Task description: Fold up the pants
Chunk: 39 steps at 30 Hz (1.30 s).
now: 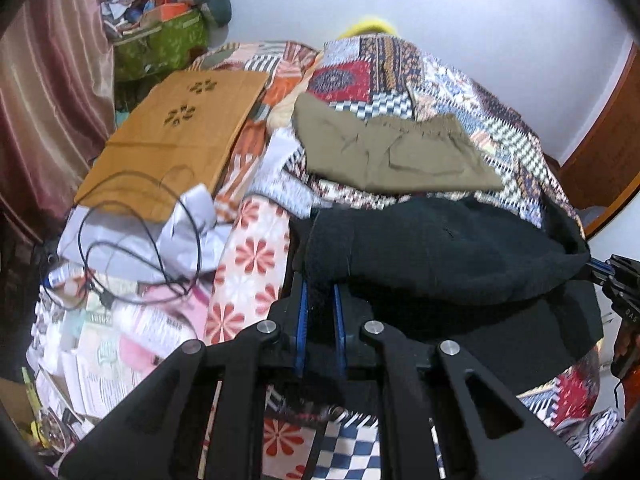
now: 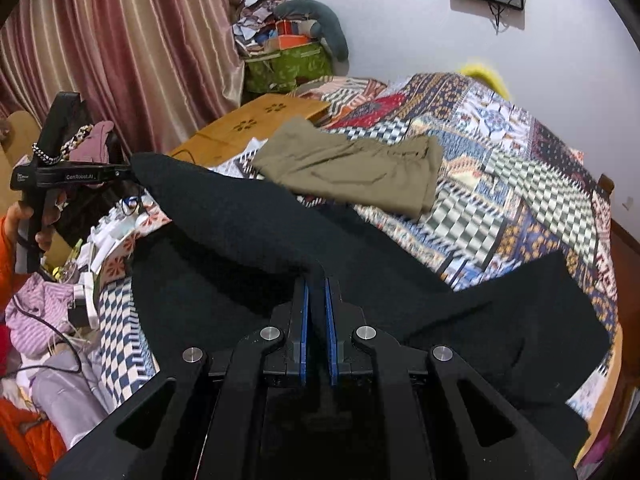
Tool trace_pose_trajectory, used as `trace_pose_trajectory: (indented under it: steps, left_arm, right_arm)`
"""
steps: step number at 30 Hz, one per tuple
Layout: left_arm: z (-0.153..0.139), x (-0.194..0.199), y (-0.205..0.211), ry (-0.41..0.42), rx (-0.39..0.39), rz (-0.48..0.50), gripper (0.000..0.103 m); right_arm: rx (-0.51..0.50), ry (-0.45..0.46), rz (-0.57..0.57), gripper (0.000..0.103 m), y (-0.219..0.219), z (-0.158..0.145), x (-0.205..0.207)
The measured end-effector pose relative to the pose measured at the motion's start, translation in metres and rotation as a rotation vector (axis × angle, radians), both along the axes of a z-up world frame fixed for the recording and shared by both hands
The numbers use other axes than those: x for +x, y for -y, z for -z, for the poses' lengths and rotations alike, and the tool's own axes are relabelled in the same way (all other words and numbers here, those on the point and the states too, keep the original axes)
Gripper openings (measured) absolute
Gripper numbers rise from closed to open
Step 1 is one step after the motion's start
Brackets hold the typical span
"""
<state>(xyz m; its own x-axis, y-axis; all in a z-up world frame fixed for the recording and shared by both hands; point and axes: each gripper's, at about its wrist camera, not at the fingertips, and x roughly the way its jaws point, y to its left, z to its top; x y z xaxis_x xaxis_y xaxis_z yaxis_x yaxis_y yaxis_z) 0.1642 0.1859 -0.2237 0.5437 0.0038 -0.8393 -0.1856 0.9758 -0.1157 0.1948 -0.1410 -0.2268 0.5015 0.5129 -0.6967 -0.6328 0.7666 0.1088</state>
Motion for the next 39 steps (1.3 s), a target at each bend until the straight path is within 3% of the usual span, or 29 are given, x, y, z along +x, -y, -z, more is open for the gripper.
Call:
trace_pose_trajectory:
  steps: [7, 15, 18, 23, 32, 36, 39]
  left_arm:
    - [0.034, -0.008, 0.005, -0.079, 0.033, 0.014, 0.011]
    - [0.050, -0.020, 0.005, -0.128, 0.009, 0.000, 0.011]
    - [0.051, -0.023, 0.009, -0.153, 0.041, 0.004, 0.011]
    - [0.037, -0.025, 0.015, -0.131, 0.073, 0.003, 0.011]
    - [-0.014, -0.022, 0.026, -0.013, 0.116, -0.010, 0.012]
    - [-0.033, -0.017, 0.040, 0.043, 0.125, 0.019, 0.024]
    - [-0.034, -0.004, 0.056, 0.057, 0.132, 0.059, 0.027]
  right_arm:
    - [0.005, -0.042, 0.012, 0.007, -0.004, 0.017, -0.005]
    - [0.014, -0.066, 0.005, 0.007, -0.004, 0.025, -0.012]
    - [0.017, -0.073, 0.006, 0.007, -0.005, 0.028, -0.012]
    - [0.029, -0.091, 0.008, 0.007, -0.004, 0.034, -0.009]
    - [0.061, -0.096, 0.004, 0.007, 0.000, 0.033, -0.011]
    - [0.055, -0.091, 0.003, 0.007, -0.001, 0.033, -0.011]
    - [0.055, -0.083, 0.000, 0.007, -0.001, 0.032, -0.012]
